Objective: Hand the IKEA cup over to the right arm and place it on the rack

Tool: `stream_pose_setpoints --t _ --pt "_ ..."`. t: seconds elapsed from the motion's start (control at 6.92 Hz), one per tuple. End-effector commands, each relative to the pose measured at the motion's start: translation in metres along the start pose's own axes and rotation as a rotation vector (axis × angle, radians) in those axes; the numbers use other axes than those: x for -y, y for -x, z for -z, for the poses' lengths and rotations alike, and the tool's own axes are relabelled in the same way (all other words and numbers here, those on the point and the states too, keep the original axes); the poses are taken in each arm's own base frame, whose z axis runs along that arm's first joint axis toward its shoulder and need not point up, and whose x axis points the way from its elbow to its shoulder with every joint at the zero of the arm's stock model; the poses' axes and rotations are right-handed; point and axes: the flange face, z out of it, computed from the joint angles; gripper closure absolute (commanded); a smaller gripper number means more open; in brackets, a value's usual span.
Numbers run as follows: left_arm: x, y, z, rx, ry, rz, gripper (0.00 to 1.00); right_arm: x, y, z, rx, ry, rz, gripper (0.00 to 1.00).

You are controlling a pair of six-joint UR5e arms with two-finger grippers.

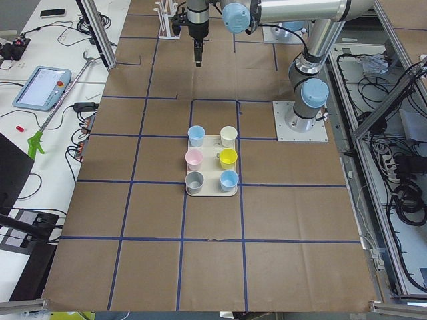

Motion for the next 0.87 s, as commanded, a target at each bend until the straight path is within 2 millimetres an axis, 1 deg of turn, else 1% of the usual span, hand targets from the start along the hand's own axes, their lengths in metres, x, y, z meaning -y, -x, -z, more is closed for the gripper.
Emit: stream_pose_setpoints --t 0.0,0.14,0.29,0.58,0.72 --pt "-0.012 0.074 -0.032 -0.027 0.047 -0.011 0.00 0.001 0.018 -0.007 0.185 0.017 -0.004 0.00" --pt "-0.013 0.093 -0.041 -0.021 0.035 -0.001 0.00 0.000 0.017 -0.009 0.179 0.024 -0.007 0.00" --pt "-0.008 0.097 -0.063 -0.029 0.050 -0.001 0.00 0.000 0.016 -0.009 0.172 0.025 -0.008 0.00" --pt "0.012 0.107 -0.117 -0.022 0.036 -0.001 0.00 0.002 0.018 -0.005 0.190 0.004 -0.039 0.00" --pt "0.016 0.108 -0.142 -0.023 0.034 0.000 0.00 0.015 0.019 -0.003 0.198 -0.084 -0.086 0.00"
